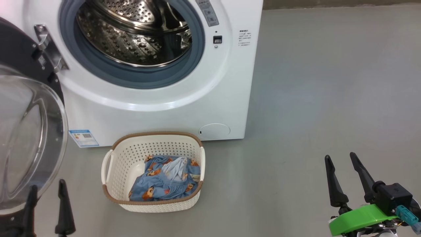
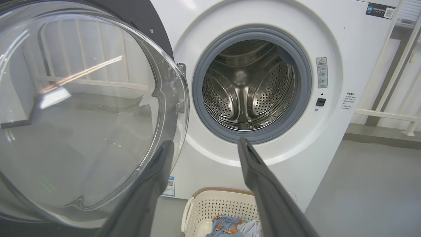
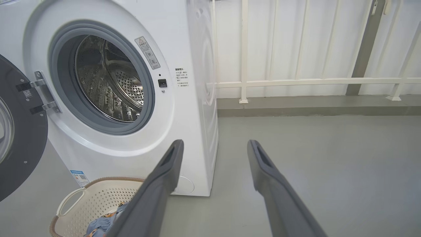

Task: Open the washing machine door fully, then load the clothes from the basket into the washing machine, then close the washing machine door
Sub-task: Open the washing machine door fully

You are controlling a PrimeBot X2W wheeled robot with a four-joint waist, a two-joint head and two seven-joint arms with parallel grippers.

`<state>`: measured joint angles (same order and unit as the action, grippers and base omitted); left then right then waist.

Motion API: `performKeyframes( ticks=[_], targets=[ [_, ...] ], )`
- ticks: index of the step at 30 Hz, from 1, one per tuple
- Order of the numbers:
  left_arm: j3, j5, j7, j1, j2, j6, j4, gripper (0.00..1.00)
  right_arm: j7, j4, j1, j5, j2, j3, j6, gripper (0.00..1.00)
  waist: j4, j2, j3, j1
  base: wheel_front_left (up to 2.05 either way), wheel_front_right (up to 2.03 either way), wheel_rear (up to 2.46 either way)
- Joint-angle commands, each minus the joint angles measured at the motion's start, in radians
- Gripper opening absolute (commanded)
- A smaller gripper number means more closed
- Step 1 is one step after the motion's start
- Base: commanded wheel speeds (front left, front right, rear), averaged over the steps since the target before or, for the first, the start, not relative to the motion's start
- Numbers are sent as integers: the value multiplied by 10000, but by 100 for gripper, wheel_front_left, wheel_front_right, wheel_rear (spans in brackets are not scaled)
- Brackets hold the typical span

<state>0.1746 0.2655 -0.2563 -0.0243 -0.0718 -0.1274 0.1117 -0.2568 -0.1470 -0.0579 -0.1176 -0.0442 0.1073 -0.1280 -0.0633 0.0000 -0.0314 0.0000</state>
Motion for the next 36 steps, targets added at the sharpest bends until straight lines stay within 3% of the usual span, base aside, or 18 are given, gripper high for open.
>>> performKeyframes(
  ticks=[1,16,36],
  targets=[
    [167,-153,-55,-14,-349,-32,-329,100,-49,313,-1,-99,-60,-321,-27,100,165,0,122,0,0,0,0],
    [-439,-444,-55,-521,-720,-32,55,100,-49,364,216,-153,-60,-377,-27,100,416,0,401,0,0,0,0],
    [-697,-512,-55,-574,-754,-32,214,100,-49,-113,300,-106,-60,-377,-27,100,243,0,525,0,0,0,0]
  ],
)
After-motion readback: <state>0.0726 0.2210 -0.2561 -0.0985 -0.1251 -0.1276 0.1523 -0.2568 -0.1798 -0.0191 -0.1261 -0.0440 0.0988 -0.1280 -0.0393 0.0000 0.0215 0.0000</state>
